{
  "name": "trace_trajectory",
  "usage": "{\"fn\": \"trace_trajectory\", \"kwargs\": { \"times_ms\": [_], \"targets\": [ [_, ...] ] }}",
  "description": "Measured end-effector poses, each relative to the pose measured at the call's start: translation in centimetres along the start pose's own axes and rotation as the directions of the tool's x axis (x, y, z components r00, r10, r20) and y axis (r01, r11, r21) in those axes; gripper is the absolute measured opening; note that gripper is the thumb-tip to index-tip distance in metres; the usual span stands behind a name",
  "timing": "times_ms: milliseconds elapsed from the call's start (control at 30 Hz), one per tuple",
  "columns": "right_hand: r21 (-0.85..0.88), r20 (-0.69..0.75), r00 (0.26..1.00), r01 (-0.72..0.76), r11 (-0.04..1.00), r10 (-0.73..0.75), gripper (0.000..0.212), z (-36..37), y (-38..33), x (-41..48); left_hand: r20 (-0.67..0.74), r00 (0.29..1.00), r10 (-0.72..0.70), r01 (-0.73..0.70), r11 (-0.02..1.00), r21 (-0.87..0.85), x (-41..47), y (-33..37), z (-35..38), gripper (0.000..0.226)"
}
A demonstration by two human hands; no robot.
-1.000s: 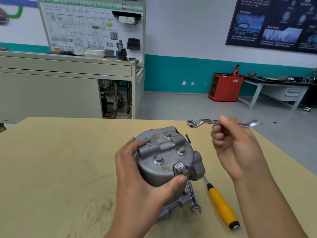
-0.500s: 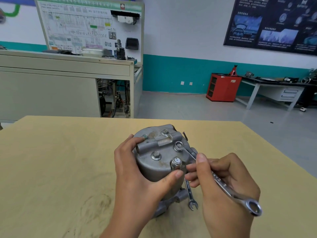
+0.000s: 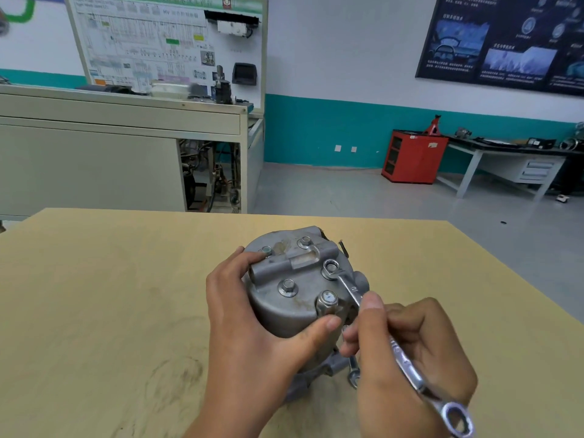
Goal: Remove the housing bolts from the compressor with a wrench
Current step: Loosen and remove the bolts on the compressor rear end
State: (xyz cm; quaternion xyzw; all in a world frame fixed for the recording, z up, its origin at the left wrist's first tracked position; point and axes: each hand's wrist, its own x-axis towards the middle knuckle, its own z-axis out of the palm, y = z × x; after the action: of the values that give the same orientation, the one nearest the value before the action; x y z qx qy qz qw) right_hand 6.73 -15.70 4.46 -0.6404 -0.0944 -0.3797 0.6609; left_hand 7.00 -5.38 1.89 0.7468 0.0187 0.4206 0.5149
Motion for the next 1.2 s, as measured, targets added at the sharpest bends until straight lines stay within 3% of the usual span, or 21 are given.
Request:
{"fn": "trace_trajectory", "kwargs": {
  "times_ms": [100, 167, 267, 400, 467, 600, 800, 867, 933, 1033, 1100, 1200],
  "targets": [
    [0.024, -0.001, 0.999, -0.032, 0.999, 0.032, 0.027, -0.4, 0.1, 0.6, -0.011, 1.0, -0.012, 0.012, 1.0, 0.007, -0.1, 0.0, -0.1, 0.084],
    [0.195, 0.054, 0.98, -0.197, 0.961, 0.19, 0.035, -1.1, 0.3, 2.2, -0.017, 1.0, -0.023, 0.023, 1.0, -0.003, -0.1, 0.1, -0.1, 0.084],
    [0.271, 0.31, 0.865, -0.479, 0.835, 0.395, 0.035, -2.4, 1.0, 5.0, -0.038, 0.999, -0.023, 0.023, 1.0, 0.002, -0.3, 0.4, 0.0, 0.083],
    [0.187, 0.535, 0.694, -0.652, 0.734, 0.481, 0.023, -2.8, 2.2, 8.1, -0.132, 0.991, 0.026, -0.011, 0.993, 0.114, -0.4, 1.0, 0.7, 0.08],
    [0.171, 0.571, 0.642, -0.702, 0.691, 0.511, 0.02, -2.1, 3.1, 9.5, -0.195, 0.975, 0.108, -0.064, 0.973, 0.221, -0.4, 1.4, 1.3, 0.078],
    [0.147, 0.573, 0.616, -0.726, 0.672, 0.54, 0.02, 0.6, 4.9, 11.5, -0.278, 0.946, 0.167, -0.087, 0.956, 0.279, -0.4, 2.4, 2.9, 0.082],
    [-0.023, 0.642, 0.505, -0.739, 0.673, 0.577, 0.028, 4.7, 5.8, 13.4, -0.206, 0.922, 0.327, -0.232, 0.894, 0.383, -1.8, 2.2, 3.1, 0.061],
    [-0.025, 0.644, 0.512, -0.728, 0.686, 0.568, 0.023, 5.6, 6.1, 13.1, -0.174, 0.914, 0.367, -0.278, 0.877, 0.392, -2.2, 2.1, 3.0, 0.057],
    [0.048, 0.624, 0.569, -0.712, 0.7, 0.536, 0.022, 5.9, 6.0, 13.1, -0.15, 0.91, 0.386, -0.302, 0.867, 0.396, -2.5, 1.9, 2.7, 0.055],
    [0.39, 0.528, 0.669, -0.739, 0.55, 0.524, 0.027, 4.8, 4.8, 14.1, -0.126, 0.91, 0.395, -0.317, 0.86, 0.4, -2.3, 1.6, 2.2, 0.06],
    [0.512, 0.44, 0.709, -0.702, 0.494, 0.551, 0.028, 3.1, 3.8, 14.3, -0.117, 0.909, 0.401, -0.326, 0.856, 0.401, -2.1, 1.4, 2.1, 0.06],
    [0.431, 0.339, 0.788, -0.615, 0.66, 0.514, 0.028, 0.7, 2.3, 12.1, -0.133, 0.909, 0.394, -0.327, 0.875, 0.357, -1.9, 1.3, 2.5, 0.057]
  ]
}}
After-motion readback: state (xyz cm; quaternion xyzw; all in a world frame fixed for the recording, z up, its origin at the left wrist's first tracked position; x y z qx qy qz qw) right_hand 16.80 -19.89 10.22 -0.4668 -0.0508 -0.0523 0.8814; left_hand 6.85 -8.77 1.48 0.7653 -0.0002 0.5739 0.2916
